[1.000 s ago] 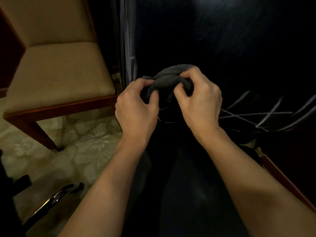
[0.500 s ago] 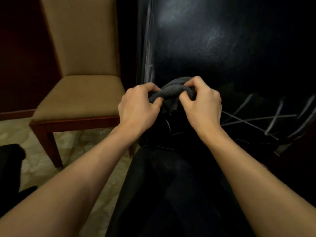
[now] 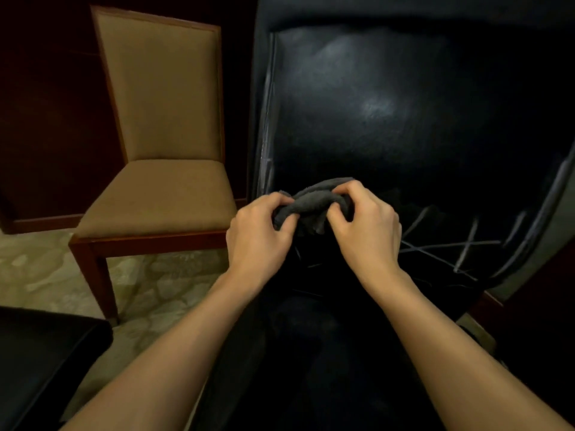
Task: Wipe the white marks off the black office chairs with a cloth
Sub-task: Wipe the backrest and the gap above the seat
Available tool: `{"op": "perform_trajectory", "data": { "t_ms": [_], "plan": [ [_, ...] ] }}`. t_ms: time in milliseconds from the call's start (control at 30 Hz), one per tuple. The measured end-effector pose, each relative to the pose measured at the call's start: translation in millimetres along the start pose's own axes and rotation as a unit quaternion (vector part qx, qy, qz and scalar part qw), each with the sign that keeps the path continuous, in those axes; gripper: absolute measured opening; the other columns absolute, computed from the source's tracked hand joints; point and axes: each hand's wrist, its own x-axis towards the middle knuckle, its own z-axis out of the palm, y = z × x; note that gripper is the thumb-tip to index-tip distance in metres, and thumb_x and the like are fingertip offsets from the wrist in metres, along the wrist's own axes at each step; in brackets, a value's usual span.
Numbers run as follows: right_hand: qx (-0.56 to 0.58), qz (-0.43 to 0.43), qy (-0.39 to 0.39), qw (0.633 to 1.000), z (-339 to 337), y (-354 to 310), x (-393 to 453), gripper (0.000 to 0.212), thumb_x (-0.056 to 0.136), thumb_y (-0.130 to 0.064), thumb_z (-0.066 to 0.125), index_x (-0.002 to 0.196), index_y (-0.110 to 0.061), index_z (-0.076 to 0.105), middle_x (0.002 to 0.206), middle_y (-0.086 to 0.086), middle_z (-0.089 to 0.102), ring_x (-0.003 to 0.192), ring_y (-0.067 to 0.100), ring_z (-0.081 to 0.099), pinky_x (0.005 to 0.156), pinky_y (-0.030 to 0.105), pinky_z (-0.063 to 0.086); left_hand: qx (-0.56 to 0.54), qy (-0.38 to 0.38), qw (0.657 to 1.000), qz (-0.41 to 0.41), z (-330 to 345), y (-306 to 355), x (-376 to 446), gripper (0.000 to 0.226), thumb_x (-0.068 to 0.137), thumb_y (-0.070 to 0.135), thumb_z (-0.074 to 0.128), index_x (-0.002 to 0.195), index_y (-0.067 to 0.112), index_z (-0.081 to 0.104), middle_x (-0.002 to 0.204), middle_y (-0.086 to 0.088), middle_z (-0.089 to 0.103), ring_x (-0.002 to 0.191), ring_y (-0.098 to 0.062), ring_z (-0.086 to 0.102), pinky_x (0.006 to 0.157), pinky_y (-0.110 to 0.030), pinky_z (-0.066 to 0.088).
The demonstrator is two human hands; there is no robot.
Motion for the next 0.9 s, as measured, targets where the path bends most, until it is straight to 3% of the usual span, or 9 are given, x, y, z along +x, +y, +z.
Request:
{"op": "perform_trajectory", "data": {
  "t_ms": [100, 267, 533, 700, 800, 900],
  "plan": [
    [-0.021, 0.02, -0.034, 0.999, -7.3, 1.5, 15.1, 0.017, 0.094, -0.03, 0.058, 0.11, -0.027, 0.061, 0.105, -0.004, 0.069, 0.095, 0.026, 0.064, 0.068, 0.03, 0.032, 0.013, -0.008, 1.0, -0.015, 2.4, 9.0, 15.6, 0.017, 0.087, 0.034, 0.066, 0.103, 0.035, 0.069, 0.098, 0.012, 0.072, 0.093, -0.018, 0.068, 0.071, -0.039, 0.055],
    [-0.017, 0.057, -0.099, 0.993, -13.0, 0.3, 15.3, 0.019, 0.094, -0.031, 0.058, 0.113, -0.028, 0.061, 0.104, 0.001, 0.07, 0.099, 0.03, 0.064, 0.069, 0.03, 0.033, 0.063, -0.066, 0.995, -0.043, -3.0, 12.3, 21.2, 0.018, 0.088, 0.036, 0.067, 0.106, 0.037, 0.069, 0.101, 0.006, 0.073, 0.098, -0.024, 0.067, 0.075, -0.042, 0.056],
    [-0.018, 0.045, -0.066, 0.997, 0.9, 7.4, 26.3, 0.014, 0.09, -0.035, 0.06, 0.103, -0.03, 0.061, 0.093, -0.009, 0.067, 0.088, 0.022, 0.064, 0.067, 0.03, 0.038, 0.04, -0.049, 0.998, 0.021, 5.4, -3.5, 32.3, 0.017, 0.089, 0.032, 0.067, 0.105, 0.035, 0.068, 0.1, 0.01, 0.071, 0.095, -0.02, 0.067, 0.069, -0.036, 0.053],
    [0.017, -0.004, 0.041, 0.999, 18.8, 8.7, 29.0, 0.019, 0.087, -0.033, 0.061, 0.104, -0.025, 0.064, 0.094, -0.003, 0.069, 0.079, 0.029, 0.066, 0.067, 0.041, 0.054, 0.033, 0.005, 0.996, 0.086, 5.7, -10.1, 43.1, 0.018, 0.091, 0.03, 0.064, 0.108, 0.029, 0.067, 0.106, 0.008, 0.069, 0.096, -0.023, 0.067, 0.071, -0.041, 0.054],
    [-0.014, -0.011, 0.055, 0.998, 39.9, 13.6, 18.4, 0.026, 0.087, -0.033, 0.055, 0.108, -0.022, 0.065, 0.1, 0.002, 0.069, 0.079, 0.035, 0.068, 0.062, 0.045, 0.055, 0.053, 0.021, 0.993, 0.105, 15.6, -16.2, 37.3, 0.02, 0.088, 0.025, 0.068, 0.108, 0.024, 0.068, 0.102, 0.004, 0.069, 0.087, -0.027, 0.068, 0.063, -0.039, 0.052],
    [-0.04, 0.001, 0.042, 0.998, 60.0, 25.3, -10.4, 0.029, 0.085, -0.032, 0.051, 0.104, -0.017, 0.067, 0.093, 0.006, 0.069, 0.066, 0.037, 0.067, 0.052, 0.04, 0.053, 0.082, 0.002, 0.991, 0.106, 30.6, -30.2, 12.9, 0.02, 0.085, 0.023, 0.069, 0.105, 0.022, 0.069, 0.096, 0.001, 0.068, 0.075, -0.031, 0.068, 0.052, -0.037, 0.05]
  ]
}}
